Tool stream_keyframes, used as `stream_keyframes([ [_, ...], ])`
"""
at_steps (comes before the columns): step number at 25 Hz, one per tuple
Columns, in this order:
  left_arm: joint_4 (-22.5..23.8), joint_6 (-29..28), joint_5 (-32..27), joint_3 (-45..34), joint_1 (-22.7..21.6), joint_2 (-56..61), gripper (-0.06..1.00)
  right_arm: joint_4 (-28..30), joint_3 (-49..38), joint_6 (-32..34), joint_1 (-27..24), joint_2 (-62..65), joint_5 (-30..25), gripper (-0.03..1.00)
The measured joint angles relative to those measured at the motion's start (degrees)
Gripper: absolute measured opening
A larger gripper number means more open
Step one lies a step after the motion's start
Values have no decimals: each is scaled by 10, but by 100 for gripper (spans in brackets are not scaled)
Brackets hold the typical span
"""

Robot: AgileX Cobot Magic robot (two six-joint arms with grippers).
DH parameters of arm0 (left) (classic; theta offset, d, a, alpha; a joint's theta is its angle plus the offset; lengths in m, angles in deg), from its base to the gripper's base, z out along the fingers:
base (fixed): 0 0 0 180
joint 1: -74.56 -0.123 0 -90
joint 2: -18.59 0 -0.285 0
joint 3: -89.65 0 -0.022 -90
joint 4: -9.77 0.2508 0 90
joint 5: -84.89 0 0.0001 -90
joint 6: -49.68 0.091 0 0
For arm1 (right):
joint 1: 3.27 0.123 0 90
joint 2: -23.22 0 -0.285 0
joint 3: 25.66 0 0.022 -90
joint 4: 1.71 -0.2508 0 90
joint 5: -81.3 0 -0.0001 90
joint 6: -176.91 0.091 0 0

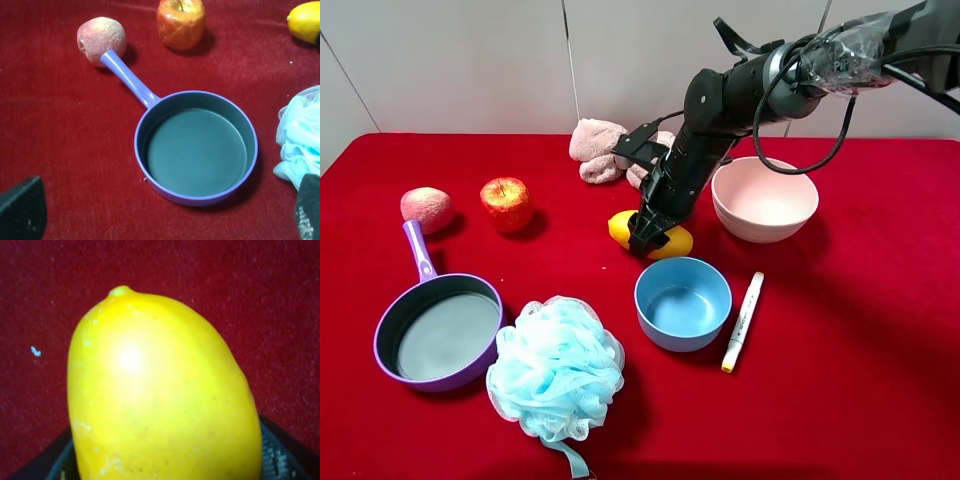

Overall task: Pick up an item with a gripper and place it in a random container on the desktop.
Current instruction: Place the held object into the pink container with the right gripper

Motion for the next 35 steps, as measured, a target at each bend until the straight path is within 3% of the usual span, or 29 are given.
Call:
stream_keyframes([
  [18,0,0,0,0,0,0,99,14,0,11,0,70,-65,46],
  [31,0,0,0,0,0,0,99,15,0,103,0,148,-133,46],
  [35,0,0,0,0,0,0,99,39,0,137,0,169,-155,46],
])
